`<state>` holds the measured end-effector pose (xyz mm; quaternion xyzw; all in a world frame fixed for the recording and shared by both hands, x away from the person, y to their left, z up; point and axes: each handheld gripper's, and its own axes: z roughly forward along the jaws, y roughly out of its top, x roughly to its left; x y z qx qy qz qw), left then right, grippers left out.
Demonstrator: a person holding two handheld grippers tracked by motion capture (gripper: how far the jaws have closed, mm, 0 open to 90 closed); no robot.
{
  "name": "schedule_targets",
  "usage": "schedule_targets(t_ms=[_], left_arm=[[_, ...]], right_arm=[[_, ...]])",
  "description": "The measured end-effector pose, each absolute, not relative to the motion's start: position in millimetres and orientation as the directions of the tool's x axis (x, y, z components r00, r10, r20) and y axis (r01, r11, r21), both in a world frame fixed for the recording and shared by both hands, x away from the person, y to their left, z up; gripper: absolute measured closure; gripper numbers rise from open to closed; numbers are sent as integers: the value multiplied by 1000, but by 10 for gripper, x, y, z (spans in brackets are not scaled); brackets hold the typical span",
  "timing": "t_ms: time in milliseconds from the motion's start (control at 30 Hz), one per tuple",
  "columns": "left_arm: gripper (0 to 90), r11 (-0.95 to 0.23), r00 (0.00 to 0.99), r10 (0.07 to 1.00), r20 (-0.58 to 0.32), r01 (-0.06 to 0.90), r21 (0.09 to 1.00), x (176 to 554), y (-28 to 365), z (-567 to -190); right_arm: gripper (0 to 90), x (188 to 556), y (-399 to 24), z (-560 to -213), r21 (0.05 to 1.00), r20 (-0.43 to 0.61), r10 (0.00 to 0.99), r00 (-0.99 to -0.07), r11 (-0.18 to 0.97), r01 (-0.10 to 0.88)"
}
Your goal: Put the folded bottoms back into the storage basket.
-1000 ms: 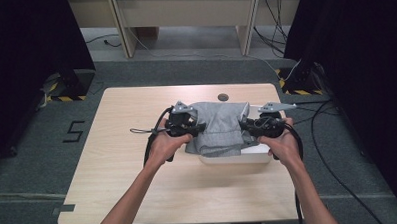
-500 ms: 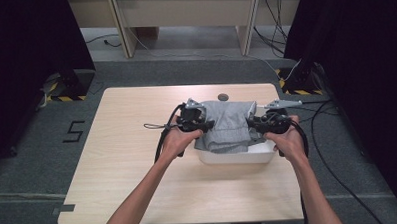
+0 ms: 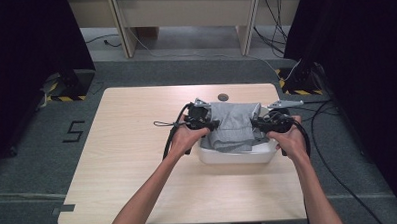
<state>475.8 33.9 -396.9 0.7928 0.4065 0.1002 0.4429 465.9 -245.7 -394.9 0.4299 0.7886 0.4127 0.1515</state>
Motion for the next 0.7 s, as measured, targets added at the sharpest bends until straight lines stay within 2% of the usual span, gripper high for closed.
schedule_targets(t_ms=[700], left_arm=[[714,-386,644,757,-115,582,715,4849,164,-4207]], right_arm=[[739,4742,-2465,-4174,721,106,822,-560,325,612]])
